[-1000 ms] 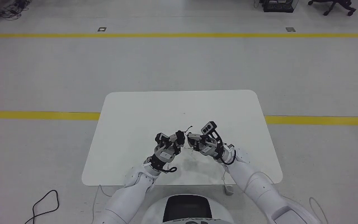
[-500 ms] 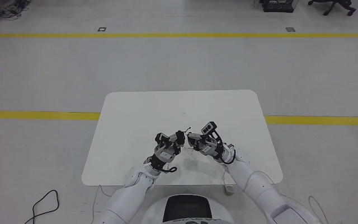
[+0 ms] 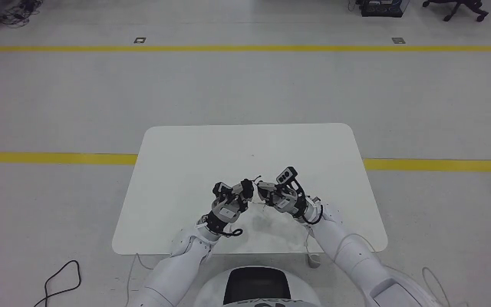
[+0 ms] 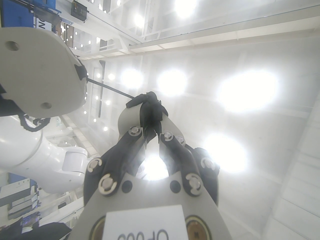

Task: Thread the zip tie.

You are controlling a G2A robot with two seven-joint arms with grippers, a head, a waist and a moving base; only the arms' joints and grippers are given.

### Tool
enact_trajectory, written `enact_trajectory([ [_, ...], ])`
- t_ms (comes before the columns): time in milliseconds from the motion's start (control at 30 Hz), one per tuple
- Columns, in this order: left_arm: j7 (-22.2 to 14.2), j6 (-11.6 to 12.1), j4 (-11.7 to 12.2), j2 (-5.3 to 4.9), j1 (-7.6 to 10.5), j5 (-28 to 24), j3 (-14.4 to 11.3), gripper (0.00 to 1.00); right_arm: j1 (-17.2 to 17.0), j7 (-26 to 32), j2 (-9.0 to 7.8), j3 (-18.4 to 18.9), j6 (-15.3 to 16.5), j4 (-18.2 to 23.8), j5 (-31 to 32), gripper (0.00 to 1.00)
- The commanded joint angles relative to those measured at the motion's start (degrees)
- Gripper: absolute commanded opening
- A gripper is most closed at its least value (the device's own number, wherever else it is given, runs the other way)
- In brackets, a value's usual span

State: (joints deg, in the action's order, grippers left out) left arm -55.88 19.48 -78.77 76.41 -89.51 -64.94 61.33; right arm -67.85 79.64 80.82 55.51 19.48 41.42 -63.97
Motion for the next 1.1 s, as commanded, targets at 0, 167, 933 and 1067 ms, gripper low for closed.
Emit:
enact_trajectory([
  [0, 0.00, 0.00, 0.00, 0.00, 0.00, 0.00, 0.00, 0.00, 0.01, 0.00, 0.02, 0.04, 0.00, -0.04, 0.06, 0.00],
  [167, 0.00, 0.00, 0.00, 0.00, 0.00, 0.00, 0.00, 0.00, -0.07, 0.00, 0.05, 0.29, 0.00, -0.09, 0.16, 0.00],
  [933, 0.00, 0.00, 0.00, 0.00, 0.00, 0.00, 0.00, 0.00, 0.46, 0.00, 0.31, 0.24, 0.00, -1.80, -0.30, 0.00],
  [1067, 0.00, 0.00, 0.00, 0.00, 0.00, 0.00, 0.00, 0.00, 0.63, 0.00, 0.39, 0.15, 0.00, -2.16, -0.38, 0.00],
])
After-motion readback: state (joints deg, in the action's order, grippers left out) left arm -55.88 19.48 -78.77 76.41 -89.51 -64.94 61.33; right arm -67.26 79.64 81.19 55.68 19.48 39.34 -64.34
